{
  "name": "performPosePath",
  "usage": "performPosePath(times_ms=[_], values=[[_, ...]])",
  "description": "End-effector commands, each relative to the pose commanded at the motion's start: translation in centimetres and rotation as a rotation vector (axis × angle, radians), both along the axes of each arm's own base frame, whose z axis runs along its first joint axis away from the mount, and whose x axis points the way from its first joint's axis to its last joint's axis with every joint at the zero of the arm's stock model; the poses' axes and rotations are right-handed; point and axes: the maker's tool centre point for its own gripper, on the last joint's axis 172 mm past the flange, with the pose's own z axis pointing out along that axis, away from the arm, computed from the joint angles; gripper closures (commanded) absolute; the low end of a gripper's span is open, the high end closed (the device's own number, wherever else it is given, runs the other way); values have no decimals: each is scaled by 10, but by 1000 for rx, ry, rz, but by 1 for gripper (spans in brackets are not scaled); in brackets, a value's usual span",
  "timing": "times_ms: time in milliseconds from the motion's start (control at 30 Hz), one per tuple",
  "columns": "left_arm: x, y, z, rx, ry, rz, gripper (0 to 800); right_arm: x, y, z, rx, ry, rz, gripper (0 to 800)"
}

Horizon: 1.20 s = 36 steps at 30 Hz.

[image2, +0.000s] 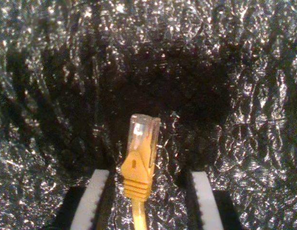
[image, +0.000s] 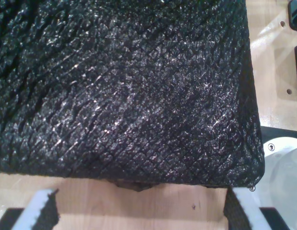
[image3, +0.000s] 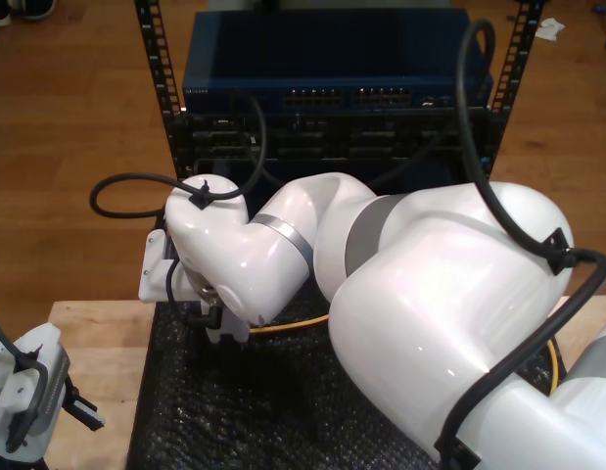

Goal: Grab the cable and plug it in

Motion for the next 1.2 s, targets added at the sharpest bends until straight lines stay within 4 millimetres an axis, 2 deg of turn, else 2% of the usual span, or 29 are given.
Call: performPosePath(times_ms=[767, 933, 1033, 1200], values=[[0, 0, 0, 1, -1, 0, 0, 1, 2, 4, 5, -6, 1, 639], [0, 0, 0, 0, 0, 0, 0, 3, 0, 5, -5, -15, 12, 755], [0, 0, 0, 0, 0, 0, 0, 6, -2, 5, -23, -33, 32, 792], [0, -1, 0, -3, 2, 0, 0, 9, -2, 7, -25, -39, 37, 793]])
